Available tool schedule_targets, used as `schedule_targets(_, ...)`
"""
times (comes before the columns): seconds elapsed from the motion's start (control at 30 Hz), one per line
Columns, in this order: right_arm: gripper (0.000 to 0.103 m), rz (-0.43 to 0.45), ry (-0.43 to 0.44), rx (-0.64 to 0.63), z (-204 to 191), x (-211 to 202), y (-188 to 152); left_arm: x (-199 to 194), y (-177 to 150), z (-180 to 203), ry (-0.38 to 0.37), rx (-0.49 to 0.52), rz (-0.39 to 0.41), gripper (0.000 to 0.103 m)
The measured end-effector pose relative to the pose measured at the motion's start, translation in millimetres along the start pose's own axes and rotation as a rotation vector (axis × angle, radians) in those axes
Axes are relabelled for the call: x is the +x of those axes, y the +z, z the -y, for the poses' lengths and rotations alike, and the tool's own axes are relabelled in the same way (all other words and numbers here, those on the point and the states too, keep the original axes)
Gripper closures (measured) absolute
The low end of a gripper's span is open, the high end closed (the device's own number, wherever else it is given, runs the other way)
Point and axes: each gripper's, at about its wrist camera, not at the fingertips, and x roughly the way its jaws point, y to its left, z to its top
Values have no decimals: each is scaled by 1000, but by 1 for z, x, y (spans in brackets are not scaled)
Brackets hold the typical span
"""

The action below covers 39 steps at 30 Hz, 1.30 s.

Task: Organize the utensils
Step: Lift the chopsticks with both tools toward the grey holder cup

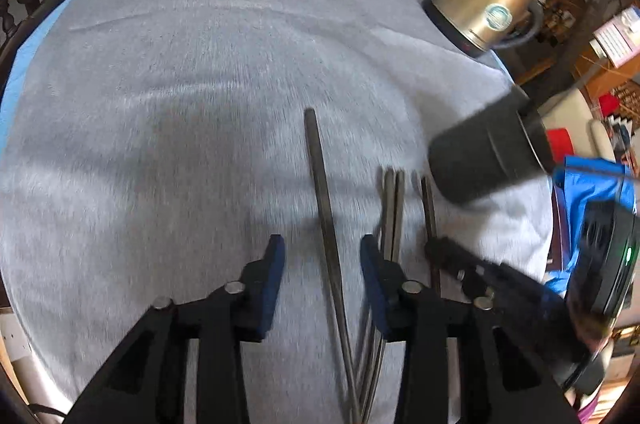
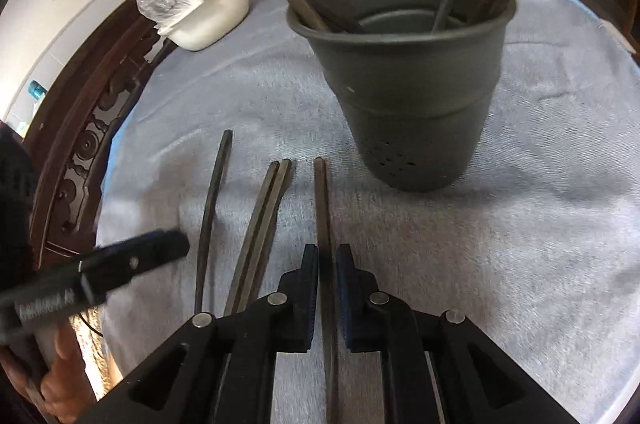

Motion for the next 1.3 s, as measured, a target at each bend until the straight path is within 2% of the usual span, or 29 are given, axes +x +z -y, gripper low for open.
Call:
schedule_targets(0.3,94,42,-21,-25,-5,4,5,26,25,5,-6,-97,-41,74)
schedule_targets(0.37,94,48,-26,-37,-5,3,3,27,28,9,5,-104,-26,76)
schedule_targets(0.43,94,50,-31,-42,-7,3,1,31,29,9,4,-110,-29,93)
schedule_targets(0.53,94,46,-29,-41,-4,-1,-3,31,28,10,17,-111,-15,97)
schedule_targets(0.7,96,60,-10,-33,-1,-12,-10,26,23,6,19,-117,2,98)
schedule_targets(0.87,96,149,39,-67,-5,-51,-16,-4,17,-1,-6,-115,70,98)
schedule_targets(1.0,96,235,79,-102,-10,-87,-18,-41,14,2,-8,-87,158,98)
schedule_targets(1.3,96,436,128,-125,-19,-160,-11,-122,3,33,-17,26,362,101)
